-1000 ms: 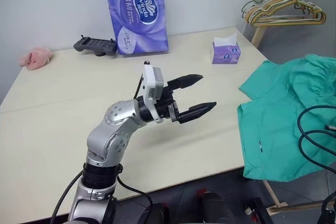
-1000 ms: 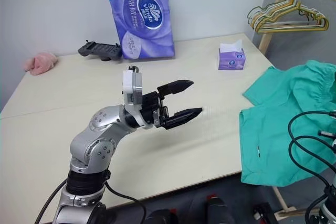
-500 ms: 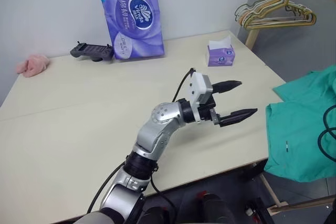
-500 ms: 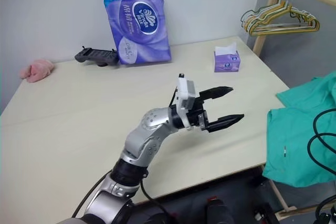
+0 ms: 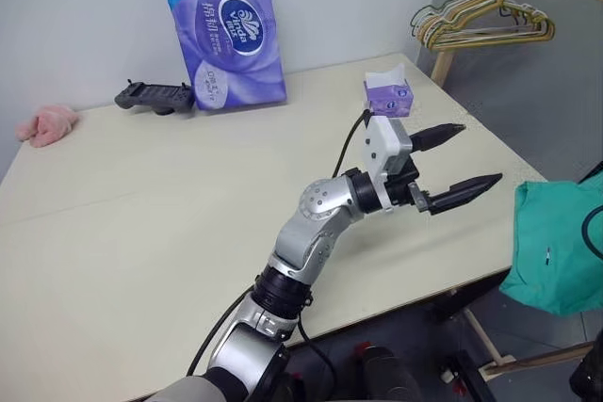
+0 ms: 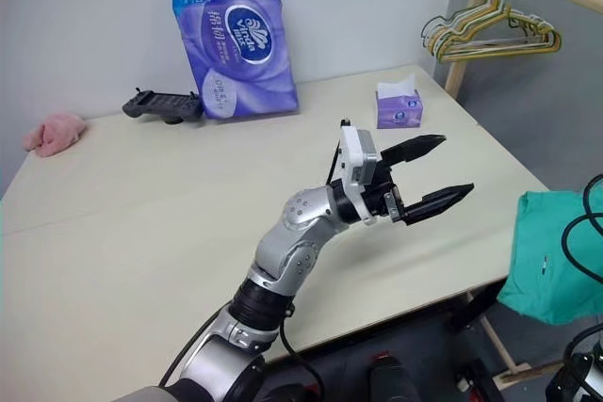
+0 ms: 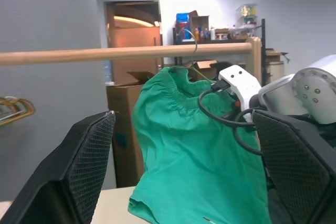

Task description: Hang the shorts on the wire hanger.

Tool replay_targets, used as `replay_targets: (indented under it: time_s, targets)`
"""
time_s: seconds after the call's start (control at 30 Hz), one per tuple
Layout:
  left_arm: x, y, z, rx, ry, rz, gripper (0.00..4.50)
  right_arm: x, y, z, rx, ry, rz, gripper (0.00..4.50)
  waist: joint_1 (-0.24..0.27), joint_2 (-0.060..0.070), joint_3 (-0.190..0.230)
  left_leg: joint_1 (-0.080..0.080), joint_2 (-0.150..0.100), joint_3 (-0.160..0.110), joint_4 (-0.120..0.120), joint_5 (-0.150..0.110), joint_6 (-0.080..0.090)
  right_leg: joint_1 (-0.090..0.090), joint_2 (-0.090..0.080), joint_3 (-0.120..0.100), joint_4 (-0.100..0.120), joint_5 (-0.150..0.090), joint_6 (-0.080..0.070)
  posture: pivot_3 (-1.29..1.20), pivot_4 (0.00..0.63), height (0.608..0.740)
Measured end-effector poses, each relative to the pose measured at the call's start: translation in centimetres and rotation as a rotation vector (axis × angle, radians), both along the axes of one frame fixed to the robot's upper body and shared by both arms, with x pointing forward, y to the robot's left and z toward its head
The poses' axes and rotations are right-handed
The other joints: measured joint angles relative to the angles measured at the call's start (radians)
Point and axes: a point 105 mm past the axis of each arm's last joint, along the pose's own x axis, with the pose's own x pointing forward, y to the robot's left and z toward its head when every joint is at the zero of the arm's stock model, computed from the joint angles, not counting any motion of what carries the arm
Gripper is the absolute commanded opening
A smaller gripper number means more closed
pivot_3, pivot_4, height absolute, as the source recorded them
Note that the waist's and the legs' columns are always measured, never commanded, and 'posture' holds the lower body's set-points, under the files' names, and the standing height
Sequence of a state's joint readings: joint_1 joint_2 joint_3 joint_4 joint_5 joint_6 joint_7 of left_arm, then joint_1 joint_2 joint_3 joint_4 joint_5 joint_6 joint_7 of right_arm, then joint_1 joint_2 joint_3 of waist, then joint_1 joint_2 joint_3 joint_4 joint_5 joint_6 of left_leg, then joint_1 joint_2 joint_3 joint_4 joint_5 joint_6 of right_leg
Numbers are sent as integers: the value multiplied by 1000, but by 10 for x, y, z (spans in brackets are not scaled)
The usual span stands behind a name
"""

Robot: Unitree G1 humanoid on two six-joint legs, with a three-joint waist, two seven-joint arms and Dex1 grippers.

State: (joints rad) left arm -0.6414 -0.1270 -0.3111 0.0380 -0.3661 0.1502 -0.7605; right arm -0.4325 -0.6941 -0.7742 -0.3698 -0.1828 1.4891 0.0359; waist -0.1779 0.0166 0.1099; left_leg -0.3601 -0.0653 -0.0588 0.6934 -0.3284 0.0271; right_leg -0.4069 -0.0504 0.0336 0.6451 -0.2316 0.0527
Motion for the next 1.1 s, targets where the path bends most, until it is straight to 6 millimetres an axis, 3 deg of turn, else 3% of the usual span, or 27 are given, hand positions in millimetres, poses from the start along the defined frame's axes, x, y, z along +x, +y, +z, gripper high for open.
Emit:
replay_targets:
  time_s: [0.27, 0.7, 0.9, 1.1]
  targets:
    - [2, 1, -1, 8, 8, 9, 4432, 9, 3, -4, 43, -29, -17, 0, -22, 0, 0, 3, -1, 6, 0, -4, 6, 0, -1, 7, 0, -2, 4, -356, 119, 740]
    - [6, 1, -3, 22, 20, 36, 4432, 12, -29, -1, 164, -160, -156, 0, -24, 0, 1, 3, -6, 9, 0, -5, 6, 0, -5, 10, 0, -3, 8, -355, 122, 740]
    - [6, 0, 1, 27, 9, 33, 4432, 0, -56, 13, 42, -59, -187, 0, -21, 1, 4, 2, -9, 11, 0, -5, 7, 0, -7, 12, -1, -4, 11, -348, 124, 740]
    - [6, 0, 3, 28, 6, 34, 4432, 2, -63, 13, 14, -31, -185, 0, -25, 1, 5, 2, -9, 14, 0, -7, 10, 1, -7, 13, 0, -4, 13, -343, 125, 740]
